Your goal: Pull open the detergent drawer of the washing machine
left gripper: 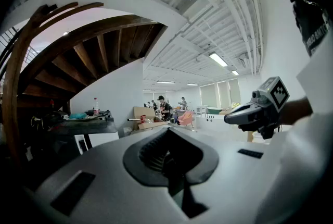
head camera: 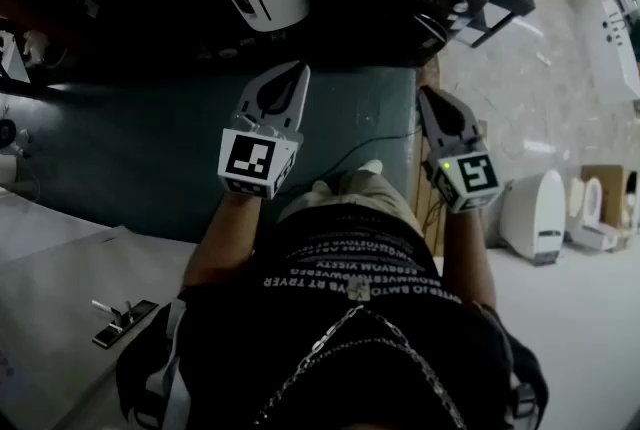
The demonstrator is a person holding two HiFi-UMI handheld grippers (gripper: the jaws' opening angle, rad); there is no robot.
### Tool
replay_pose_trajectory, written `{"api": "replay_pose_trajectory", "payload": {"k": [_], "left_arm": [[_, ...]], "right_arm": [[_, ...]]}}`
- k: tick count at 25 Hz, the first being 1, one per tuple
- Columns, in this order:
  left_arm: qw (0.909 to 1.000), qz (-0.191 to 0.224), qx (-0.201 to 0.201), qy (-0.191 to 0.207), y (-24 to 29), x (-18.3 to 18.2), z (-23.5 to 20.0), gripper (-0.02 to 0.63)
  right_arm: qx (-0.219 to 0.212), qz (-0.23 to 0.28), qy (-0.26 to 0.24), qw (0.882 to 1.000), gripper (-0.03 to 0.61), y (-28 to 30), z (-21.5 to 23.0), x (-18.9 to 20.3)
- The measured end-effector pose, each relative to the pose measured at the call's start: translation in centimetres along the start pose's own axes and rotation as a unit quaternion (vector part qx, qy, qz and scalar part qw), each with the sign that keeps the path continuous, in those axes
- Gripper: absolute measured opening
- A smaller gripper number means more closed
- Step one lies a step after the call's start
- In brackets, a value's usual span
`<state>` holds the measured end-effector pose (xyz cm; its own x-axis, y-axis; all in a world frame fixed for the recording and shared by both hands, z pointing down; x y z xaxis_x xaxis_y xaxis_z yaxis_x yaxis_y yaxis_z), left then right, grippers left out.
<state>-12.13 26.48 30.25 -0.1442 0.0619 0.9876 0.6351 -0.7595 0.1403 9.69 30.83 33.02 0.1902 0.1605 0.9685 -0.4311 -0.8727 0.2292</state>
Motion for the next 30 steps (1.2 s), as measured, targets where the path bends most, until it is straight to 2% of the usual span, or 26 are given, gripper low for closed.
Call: {"api": "replay_pose_trajectory", "payload": {"k": [9,14,20,30], "left_arm": [[0.9998,0.003,0.001,0.019,-1.0,-0.2,-0.7,0.004],[0.9998,0.003,-0.003,0.022,-2.4,0.2,-1.2,0.005],[0.9999,-0.011,-0.010,-0.005,-2.4,2.3,-2.6,0.005],[0.9998,-0.013,-0.013,0.003,0.5,2.0,-4.7,0.004]], "right_arm": [[-0.002,0.000,0.034,0.999,0.002,0.3,-1.2,-0.3],[-0.001,-0.005,0.030,1.000,0.003,0.1,-2.0,-0.4],[-0.022,-0.014,0.043,0.999,0.003,1.5,-2.7,0.4],[-0.060,0.005,0.058,0.996,0.003,5.4,-1.1,-0.6]]}}
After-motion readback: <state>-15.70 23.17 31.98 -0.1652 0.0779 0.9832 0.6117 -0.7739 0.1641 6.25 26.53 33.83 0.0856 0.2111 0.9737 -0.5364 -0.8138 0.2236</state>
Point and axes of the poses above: the fingertips, and each gripper's own axes: y forward along the fingers, z to its right, x out of its underside, the point moved 3 cm from there along -y, backward along the fingers, and after that the axes turned 1 degree about x, right-handed, at the moved point
